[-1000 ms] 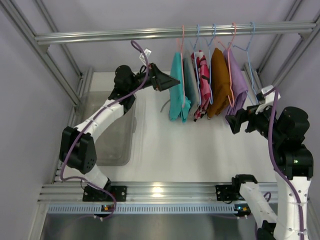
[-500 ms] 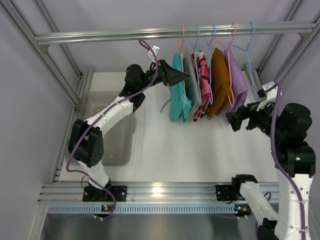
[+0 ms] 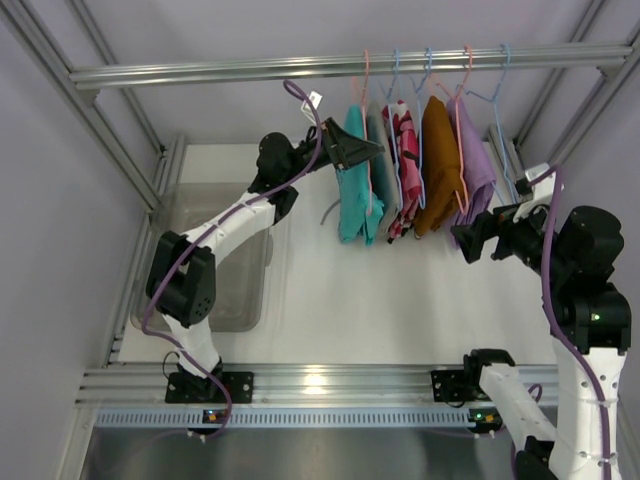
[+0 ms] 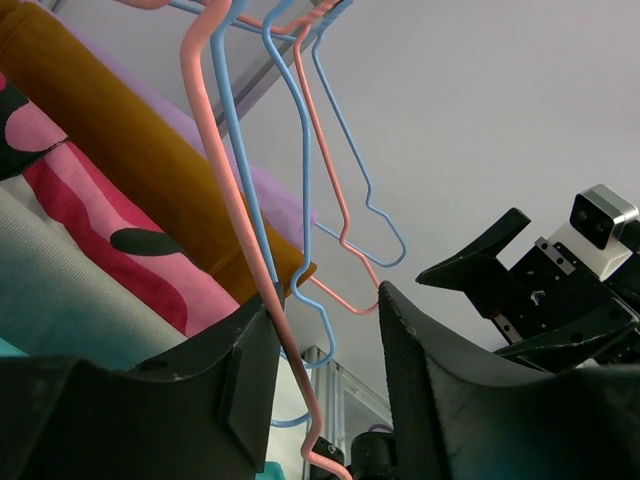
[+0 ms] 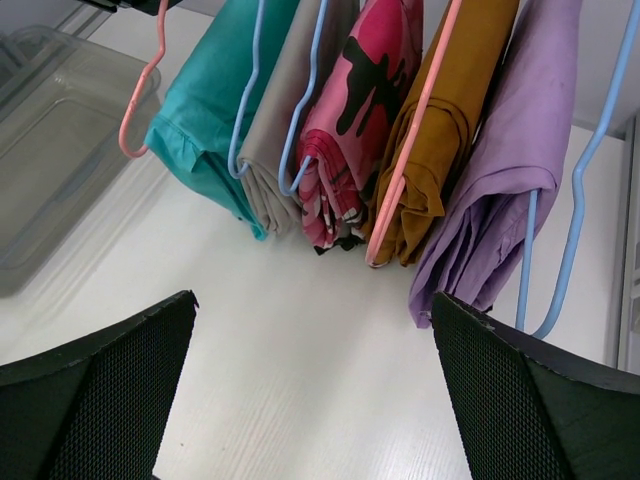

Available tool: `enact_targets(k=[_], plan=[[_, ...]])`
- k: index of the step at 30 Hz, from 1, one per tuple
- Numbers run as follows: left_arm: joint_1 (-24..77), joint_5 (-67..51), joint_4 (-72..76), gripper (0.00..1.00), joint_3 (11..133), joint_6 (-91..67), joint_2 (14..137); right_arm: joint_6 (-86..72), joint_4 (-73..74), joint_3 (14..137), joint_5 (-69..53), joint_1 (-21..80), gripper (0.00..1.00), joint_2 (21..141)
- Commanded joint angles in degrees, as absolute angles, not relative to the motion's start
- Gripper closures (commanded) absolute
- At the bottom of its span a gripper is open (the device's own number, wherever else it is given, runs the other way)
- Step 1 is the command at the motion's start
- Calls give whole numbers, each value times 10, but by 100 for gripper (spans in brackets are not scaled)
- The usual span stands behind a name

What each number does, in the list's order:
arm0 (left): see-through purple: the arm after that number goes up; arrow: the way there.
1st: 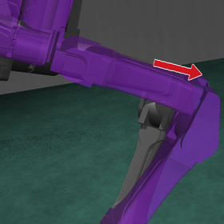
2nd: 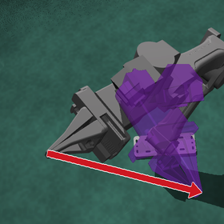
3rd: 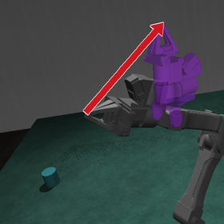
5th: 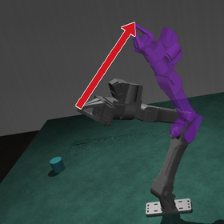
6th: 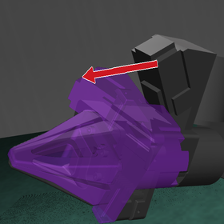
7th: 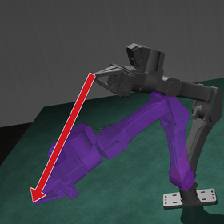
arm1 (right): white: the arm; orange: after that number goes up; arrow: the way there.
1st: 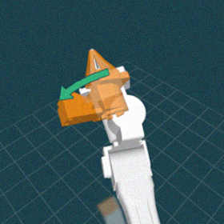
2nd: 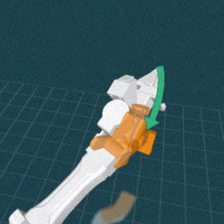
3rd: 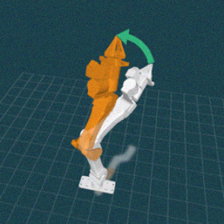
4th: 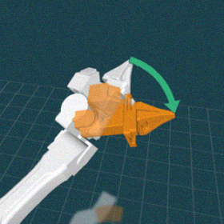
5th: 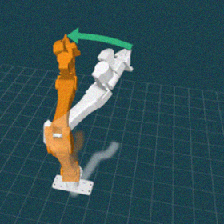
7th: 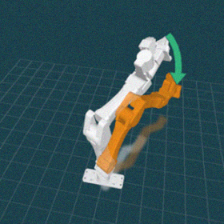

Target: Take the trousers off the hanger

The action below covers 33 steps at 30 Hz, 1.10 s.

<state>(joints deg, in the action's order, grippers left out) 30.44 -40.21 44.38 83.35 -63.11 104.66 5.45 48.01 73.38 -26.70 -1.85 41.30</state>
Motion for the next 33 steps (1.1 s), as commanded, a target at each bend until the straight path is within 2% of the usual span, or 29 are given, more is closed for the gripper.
enact_targets(k=[1,8,9,10,12,25,33], plan=[[306,-402,510,53,855,-646,1042,48,482,753,-279,-27,1,419],[305,-405,454,73,878,-609,1005,28,465,755,-302,-27,0,424],[305,-410,433,79,898,-605,1002,26,456,753,-304,-27,0,423],[304,-412,419,91,909,-595,997,24,454,752,-307,-27,0,422],[305,-411,401,100,925,-583,990,21,450,755,-310,-28,1,423],[305,-427,324,100,997,-555,931,-61,360,756,-382,-28,0,424],[305,-427,255,100,849,-510,797,-142,261,757,-431,-27,0,442]])
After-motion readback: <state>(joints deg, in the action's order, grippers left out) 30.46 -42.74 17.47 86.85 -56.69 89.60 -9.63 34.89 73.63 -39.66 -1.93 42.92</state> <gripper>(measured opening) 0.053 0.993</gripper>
